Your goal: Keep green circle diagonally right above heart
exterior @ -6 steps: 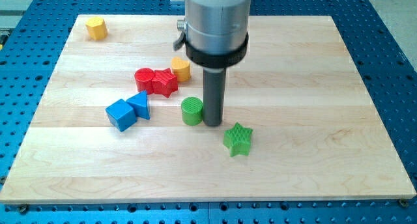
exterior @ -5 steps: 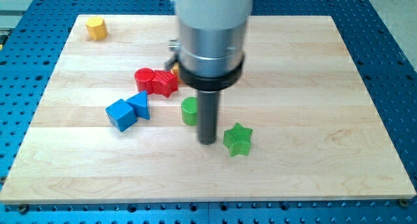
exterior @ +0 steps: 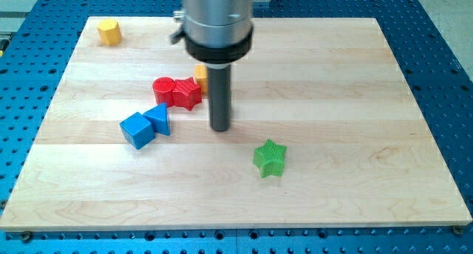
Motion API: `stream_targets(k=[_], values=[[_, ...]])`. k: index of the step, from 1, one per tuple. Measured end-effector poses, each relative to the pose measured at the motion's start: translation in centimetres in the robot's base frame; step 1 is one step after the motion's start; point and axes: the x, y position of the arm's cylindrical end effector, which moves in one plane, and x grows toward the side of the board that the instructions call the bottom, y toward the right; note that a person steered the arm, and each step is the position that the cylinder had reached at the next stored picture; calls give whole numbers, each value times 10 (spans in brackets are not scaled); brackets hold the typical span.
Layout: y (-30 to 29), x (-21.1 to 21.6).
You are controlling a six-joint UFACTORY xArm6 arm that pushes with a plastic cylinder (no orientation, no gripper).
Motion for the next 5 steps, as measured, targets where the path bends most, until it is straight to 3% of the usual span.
stream_targets(k=[1, 2, 4, 5], values=[[-3, -28], [63, -83], [93, -109], [93, -151]])
